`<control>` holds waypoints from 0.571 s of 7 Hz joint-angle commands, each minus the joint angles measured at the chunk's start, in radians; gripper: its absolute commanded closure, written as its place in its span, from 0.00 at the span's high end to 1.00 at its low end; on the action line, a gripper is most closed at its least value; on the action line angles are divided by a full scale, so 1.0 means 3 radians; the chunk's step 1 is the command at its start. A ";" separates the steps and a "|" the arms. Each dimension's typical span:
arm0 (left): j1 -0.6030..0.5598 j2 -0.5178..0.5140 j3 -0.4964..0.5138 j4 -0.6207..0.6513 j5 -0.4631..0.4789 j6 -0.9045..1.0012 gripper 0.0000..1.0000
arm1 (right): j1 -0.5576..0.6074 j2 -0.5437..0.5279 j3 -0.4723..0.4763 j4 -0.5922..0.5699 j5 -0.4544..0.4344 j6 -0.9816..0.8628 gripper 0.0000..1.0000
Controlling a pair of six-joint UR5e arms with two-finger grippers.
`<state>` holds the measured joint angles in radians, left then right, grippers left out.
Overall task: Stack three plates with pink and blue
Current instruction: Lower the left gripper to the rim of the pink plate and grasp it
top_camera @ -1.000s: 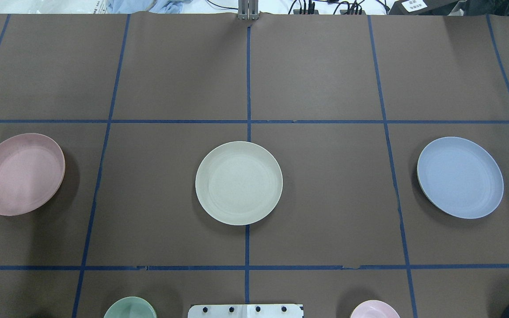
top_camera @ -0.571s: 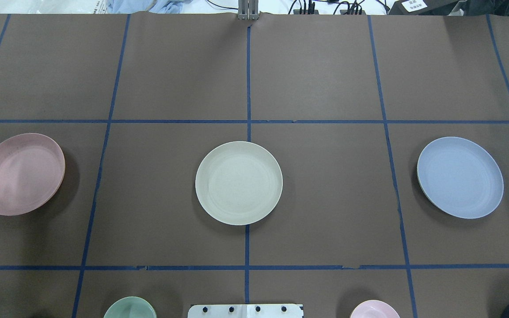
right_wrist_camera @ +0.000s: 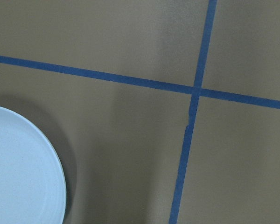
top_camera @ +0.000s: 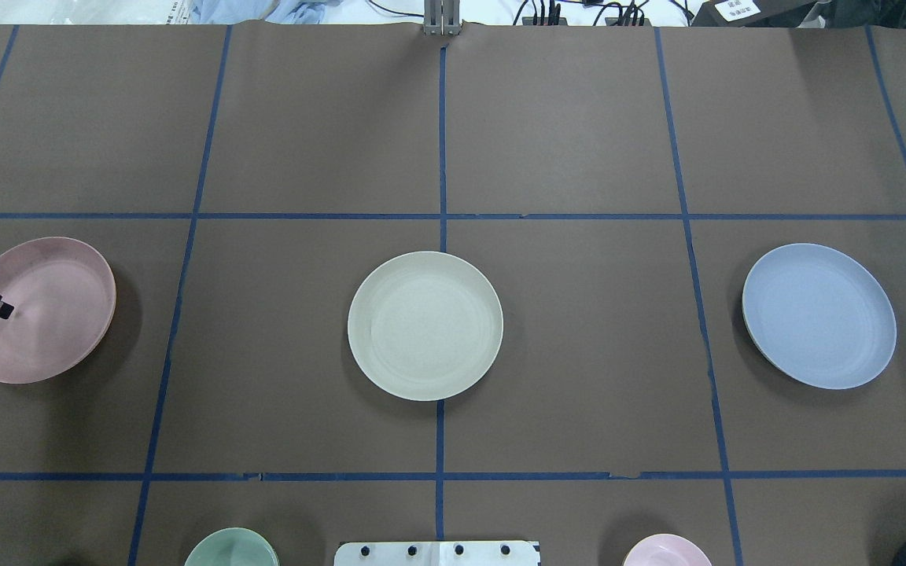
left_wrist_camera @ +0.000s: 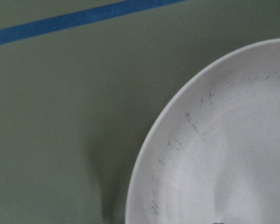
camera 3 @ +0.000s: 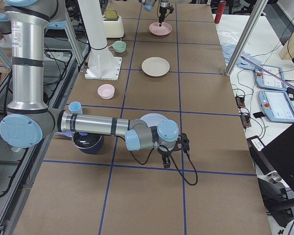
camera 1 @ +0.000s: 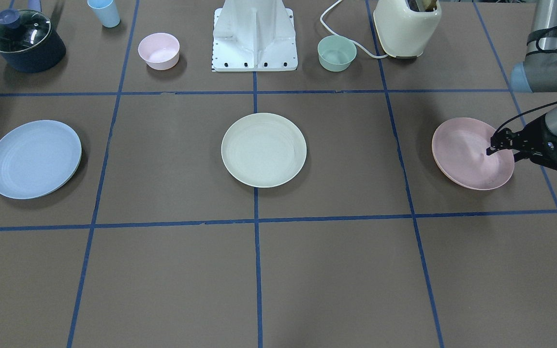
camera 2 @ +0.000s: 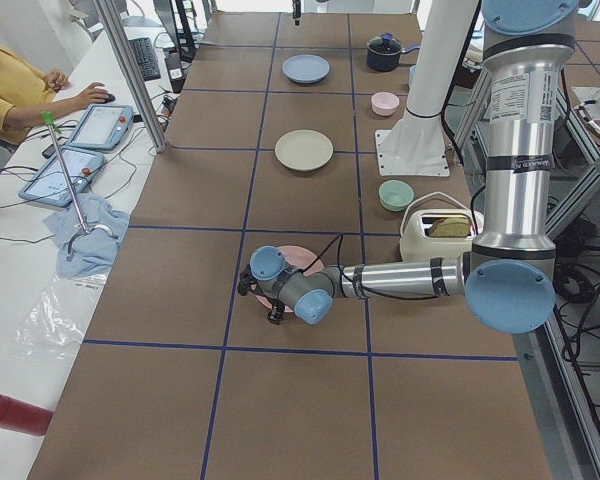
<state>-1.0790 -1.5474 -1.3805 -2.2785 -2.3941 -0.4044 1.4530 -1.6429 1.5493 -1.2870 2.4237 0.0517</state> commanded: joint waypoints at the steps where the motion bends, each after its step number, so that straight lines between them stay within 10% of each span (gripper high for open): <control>1: -0.0018 0.0004 -0.0056 0.0037 -0.0128 -0.0012 0.00 | -0.0001 -0.0005 0.0000 0.0000 0.0005 0.0001 1.00; 4: -0.0151 -0.0072 -0.0494 0.0083 -0.0467 -0.0453 0.00 | -0.0001 -0.0005 0.0005 0.0000 0.0005 0.0001 1.00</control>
<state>-1.1148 -1.5540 -1.4539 -2.2636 -2.5148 -0.4415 1.4527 -1.6443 1.5506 -1.2870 2.4256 0.0522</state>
